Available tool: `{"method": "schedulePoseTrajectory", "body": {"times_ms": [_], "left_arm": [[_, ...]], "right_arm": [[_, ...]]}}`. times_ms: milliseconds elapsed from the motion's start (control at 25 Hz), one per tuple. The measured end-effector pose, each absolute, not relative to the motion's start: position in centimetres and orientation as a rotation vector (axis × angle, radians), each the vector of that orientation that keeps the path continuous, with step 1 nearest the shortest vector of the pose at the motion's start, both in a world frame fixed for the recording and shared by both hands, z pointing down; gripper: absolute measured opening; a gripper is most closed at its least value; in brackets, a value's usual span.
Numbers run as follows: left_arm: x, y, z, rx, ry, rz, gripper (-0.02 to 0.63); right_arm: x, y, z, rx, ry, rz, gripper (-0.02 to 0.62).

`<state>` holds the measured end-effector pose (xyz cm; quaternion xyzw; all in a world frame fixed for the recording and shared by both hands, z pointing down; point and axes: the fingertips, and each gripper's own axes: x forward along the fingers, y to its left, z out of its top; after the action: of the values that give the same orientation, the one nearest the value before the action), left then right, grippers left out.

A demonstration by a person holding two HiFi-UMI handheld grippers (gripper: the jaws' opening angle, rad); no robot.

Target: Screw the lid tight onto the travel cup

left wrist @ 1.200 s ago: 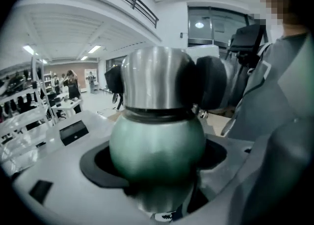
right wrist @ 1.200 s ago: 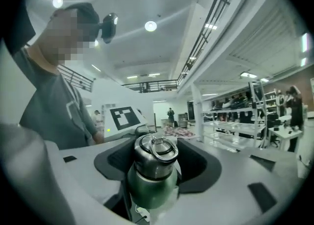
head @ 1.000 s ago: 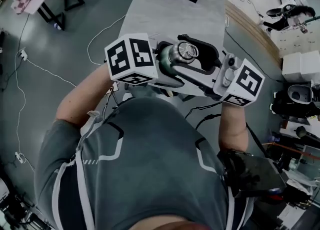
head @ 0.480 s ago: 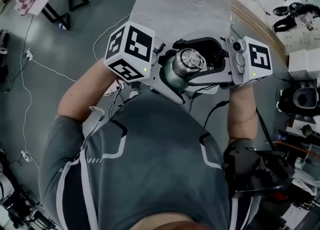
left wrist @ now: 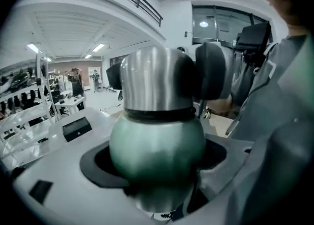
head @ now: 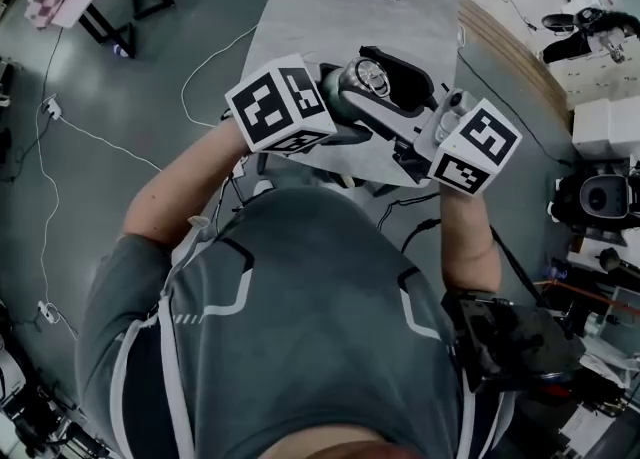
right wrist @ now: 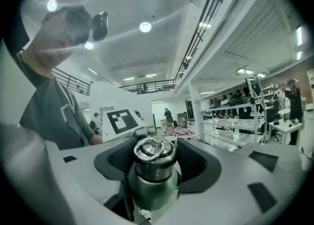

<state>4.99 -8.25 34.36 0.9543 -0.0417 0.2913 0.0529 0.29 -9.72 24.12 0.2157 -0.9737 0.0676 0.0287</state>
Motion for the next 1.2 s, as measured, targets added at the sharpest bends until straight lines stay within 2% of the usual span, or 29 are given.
{"method": "schedulePoseTrajectory", "body": {"times_ms": [120,200,360,640,680,840,1200], "left_arm": [[4.9,-6.7,33.2,2.921,0.055,0.797,0.402],[4.8,-4.6,31.4,2.924,0.262,0.674,0.402],[4.4,-0.5,28.4,2.853,0.612,0.505,0.402],[4.7,2.0,28.1,2.825,0.78,0.536,0.402],[4.8,2.1,28.1,2.826,0.786,0.541,0.402],[4.9,0.9,28.6,2.879,0.668,0.574,0.402],[4.6,-8.2,34.1,2.927,-0.129,0.873,0.402]], "right_arm": [[-0.1,-8.1,23.2,0.479,-3.055,0.13,0.278],[0.0,-5.8,21.9,0.199,-3.125,0.092,0.319],[1.1,-3.1,19.3,-0.158,-3.246,0.05,0.321],[0.8,-1.0,20.0,-0.441,-3.131,0.036,0.318],[0.6,-0.9,20.1,-0.455,-3.124,0.037,0.293],[0.0,-1.9,19.8,-0.37,-3.176,0.068,0.273],[0.3,-9.0,24.5,0.529,-3.015,0.156,0.272]]}}
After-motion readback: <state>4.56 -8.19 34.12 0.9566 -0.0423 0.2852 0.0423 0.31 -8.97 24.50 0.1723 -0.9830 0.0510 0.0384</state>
